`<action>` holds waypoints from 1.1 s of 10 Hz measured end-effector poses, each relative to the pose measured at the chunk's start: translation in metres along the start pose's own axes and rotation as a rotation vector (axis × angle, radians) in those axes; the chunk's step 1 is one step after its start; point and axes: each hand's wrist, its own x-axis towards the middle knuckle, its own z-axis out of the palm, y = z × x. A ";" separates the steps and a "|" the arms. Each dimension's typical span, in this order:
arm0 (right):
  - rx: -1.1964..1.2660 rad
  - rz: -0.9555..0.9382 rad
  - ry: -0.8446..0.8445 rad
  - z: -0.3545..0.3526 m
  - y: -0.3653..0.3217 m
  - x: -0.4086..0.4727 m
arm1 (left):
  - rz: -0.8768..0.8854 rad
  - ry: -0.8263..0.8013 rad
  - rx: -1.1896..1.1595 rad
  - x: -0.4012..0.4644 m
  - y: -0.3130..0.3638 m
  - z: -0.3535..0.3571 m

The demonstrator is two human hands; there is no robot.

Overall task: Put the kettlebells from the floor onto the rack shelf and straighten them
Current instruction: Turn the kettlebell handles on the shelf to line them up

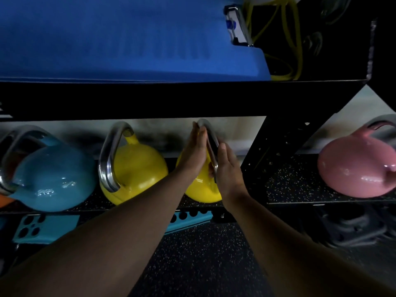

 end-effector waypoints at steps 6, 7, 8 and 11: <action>0.115 -0.020 -0.043 0.011 0.009 -0.003 | 0.004 -0.006 -0.060 0.005 -0.006 0.001; 0.094 -0.023 -0.047 0.007 0.009 -0.003 | 0.015 -0.008 -0.089 0.003 -0.007 0.001; 0.087 -0.031 -0.063 0.006 0.009 -0.003 | 0.040 -0.007 -0.063 0.004 -0.007 0.000; 0.069 -0.020 -0.080 0.005 0.007 -0.003 | 0.063 -0.023 0.009 0.004 -0.005 -0.002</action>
